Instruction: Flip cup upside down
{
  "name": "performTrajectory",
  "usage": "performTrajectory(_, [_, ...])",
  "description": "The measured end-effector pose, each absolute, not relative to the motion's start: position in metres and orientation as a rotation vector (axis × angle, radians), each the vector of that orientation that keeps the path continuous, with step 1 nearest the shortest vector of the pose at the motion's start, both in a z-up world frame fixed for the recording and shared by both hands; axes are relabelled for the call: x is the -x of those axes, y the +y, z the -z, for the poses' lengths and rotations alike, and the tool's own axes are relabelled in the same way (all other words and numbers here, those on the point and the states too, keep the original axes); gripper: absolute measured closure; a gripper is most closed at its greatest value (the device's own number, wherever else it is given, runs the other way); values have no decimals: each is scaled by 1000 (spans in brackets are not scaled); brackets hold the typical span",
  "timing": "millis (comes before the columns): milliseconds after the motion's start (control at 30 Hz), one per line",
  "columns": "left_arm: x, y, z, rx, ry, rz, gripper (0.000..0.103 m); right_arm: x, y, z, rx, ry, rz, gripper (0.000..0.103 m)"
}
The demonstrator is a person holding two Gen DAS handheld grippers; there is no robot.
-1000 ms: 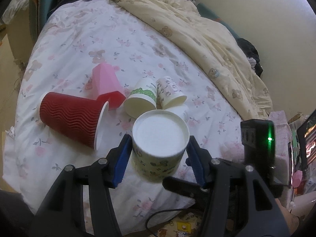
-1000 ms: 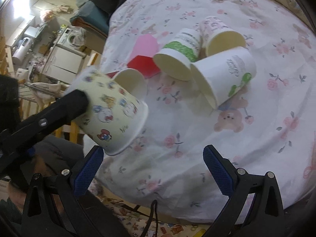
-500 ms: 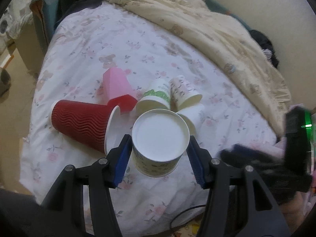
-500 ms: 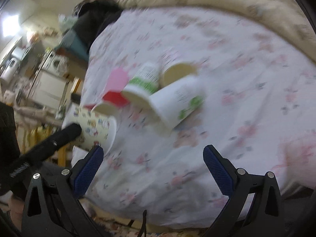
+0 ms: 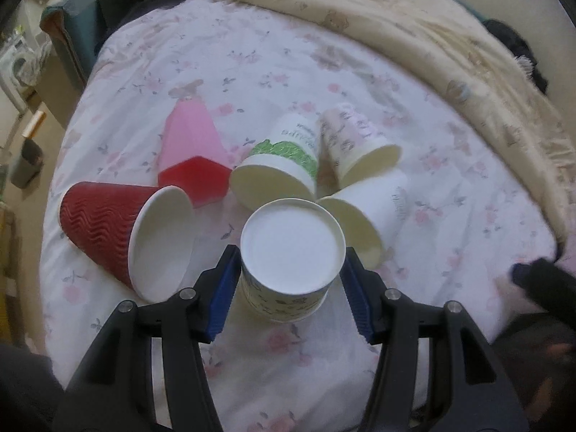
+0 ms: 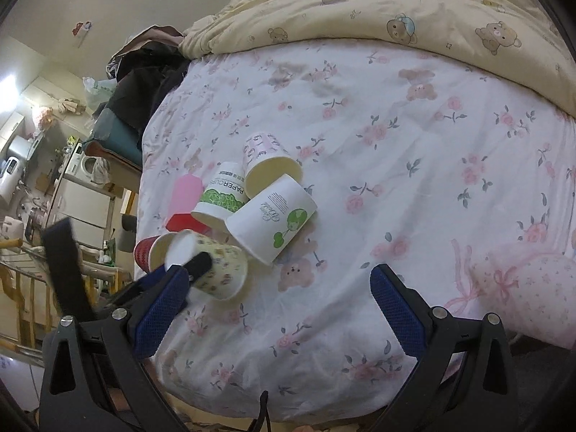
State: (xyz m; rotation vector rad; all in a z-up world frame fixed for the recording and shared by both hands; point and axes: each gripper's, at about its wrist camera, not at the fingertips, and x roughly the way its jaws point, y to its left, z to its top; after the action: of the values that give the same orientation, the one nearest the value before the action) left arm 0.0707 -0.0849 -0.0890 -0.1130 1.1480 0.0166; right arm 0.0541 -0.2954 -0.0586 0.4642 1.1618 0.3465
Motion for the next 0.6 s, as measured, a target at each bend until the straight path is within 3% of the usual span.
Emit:
performTrajectory(400, [-75,-88,103,103,1179,-18,49,-54,-302,56,-501,1151,-349,0])
performTrajectory(500, [-74,-88,103,101,1194,0,27,-54,-301,56,-495,1151,-346,0])
performTrajectory(600, [-67,-89,95,83,1181,19,24,-55,-299,57,-485,1153,-345,0])
